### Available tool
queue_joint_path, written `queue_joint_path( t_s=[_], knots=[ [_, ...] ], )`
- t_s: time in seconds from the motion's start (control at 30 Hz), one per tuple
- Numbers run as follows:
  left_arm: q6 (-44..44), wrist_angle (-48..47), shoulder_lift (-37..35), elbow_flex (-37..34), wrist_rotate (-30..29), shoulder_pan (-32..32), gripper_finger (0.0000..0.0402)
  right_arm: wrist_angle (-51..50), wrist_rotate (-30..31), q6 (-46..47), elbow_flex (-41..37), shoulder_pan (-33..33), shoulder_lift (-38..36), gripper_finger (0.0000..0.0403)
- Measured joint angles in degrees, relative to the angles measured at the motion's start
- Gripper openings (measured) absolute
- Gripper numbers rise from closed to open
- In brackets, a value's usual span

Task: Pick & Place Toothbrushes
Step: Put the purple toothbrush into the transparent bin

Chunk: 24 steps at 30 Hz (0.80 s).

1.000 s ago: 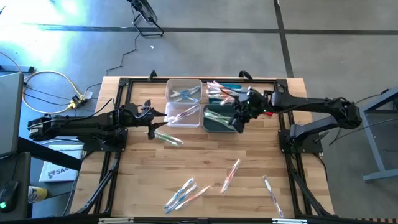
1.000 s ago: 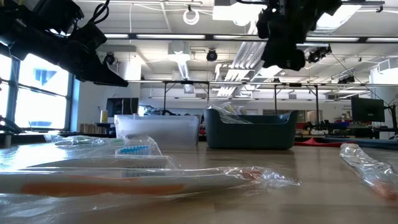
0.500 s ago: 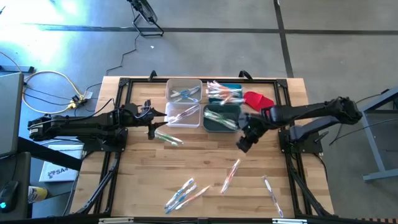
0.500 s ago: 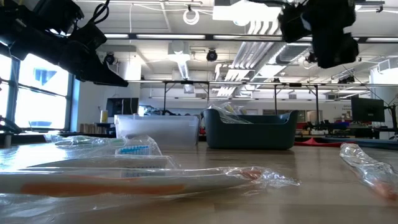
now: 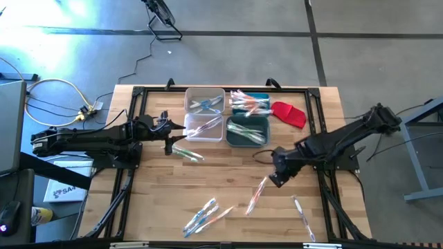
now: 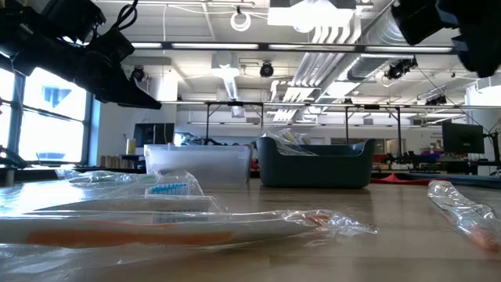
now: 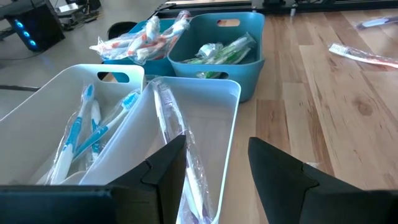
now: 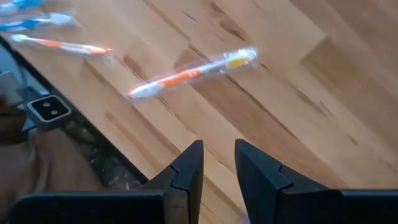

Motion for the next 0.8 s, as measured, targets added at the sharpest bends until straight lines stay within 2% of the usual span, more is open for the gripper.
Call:
queue_joint_path(
  t_s=[0.37, 0.6, 0.8],
  knots=[
    [-0.11, 0.07, 0.02, 0.00, 0.22, 0.02, 0.0171, -0.64, 6.58, 17.90, 0.00, 10.96, 0.54, 0.0084],
    [-0.09, 0.33, 0.00, 0.00, 0.19, 0.01, 0.0171, -2.79, 6.00, 29.98, 0.00, 17.03, 2.80, 0.0084],
    [-0.17, 0.39, 0.01, 0.00, 0.17, 0.00, 0.0171, -3.09, 4.41, 36.79, 0.00, 21.73, 6.02, 0.0084]
  ],
)
